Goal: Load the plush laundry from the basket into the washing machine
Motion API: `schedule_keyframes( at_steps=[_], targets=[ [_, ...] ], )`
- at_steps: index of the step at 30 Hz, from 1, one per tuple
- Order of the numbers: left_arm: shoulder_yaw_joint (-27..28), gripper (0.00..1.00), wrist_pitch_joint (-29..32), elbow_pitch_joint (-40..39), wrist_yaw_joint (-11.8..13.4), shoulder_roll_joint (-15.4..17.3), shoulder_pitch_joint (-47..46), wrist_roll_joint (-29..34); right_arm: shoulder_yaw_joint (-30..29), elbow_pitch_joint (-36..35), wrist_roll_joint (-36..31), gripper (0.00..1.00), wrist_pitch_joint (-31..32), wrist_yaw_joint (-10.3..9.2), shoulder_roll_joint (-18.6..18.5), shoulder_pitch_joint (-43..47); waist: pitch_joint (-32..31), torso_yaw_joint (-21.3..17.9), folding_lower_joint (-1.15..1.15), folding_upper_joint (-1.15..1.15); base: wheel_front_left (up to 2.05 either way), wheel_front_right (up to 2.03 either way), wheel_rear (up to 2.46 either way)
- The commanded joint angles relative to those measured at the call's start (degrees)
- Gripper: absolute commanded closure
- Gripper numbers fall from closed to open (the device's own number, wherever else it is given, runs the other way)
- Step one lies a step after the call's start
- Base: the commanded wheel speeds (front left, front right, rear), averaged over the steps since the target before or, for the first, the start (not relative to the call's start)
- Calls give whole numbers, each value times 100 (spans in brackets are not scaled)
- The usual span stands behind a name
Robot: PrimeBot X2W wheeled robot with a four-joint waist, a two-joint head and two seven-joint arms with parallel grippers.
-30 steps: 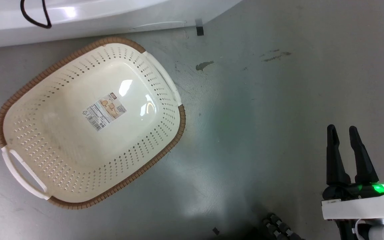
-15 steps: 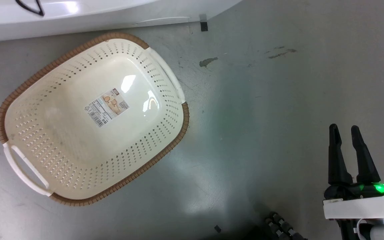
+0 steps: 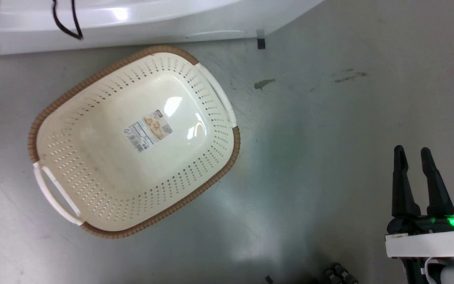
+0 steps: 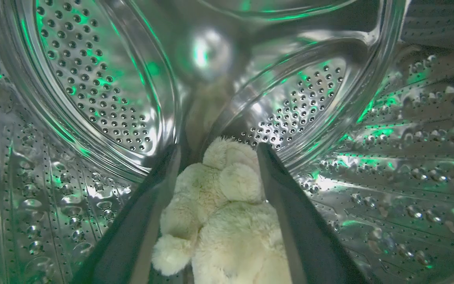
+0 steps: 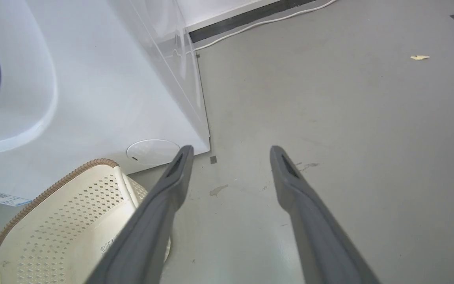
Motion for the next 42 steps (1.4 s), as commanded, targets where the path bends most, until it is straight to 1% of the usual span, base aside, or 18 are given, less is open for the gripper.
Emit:
schedule_keyframes(
  at_steps=[1, 10, 17, 26, 34, 42],
  targets=[
    [-26, 0, -44, 34, -41, -68, 148, -17, -31, -9, -44, 0, -25, 5, -10, -124, -75, 74, 0, 0, 0, 0, 0],
    [47, 0, -80, 63, -26, -337, 638, -110, -135, 25, -174, 0, -25, 5, -10, -177, -350, 295, 0, 0, 0, 0, 0],
    [202, 0, -83, -278, 30, -414, 1134, -90, -168, 54, -263, 0, -25, 5, -10, -217, -590, 467, 0, 0, 0, 0, 0],
    [275, 0, -83, -565, -11, -525, 1893, -42, -222, 99, -347, 0, 20, 5, -10, -187, -1057, 708, 0, 0, 0, 0, 0],
    [597, 0, -84, -1180, 142, -599, 2645, -72, -264, 138, -362, 0, 99, 5, -10, -185, -1501, 922, 0, 0, 0, 0, 0],
    [1039, 0, -84, -1938, 336, -694, 3597, -48, -257, 256, -319, 0, 114, 5, -10, -174, -1944, 1020, 0, 0, 0, 0, 0]
  ],
)
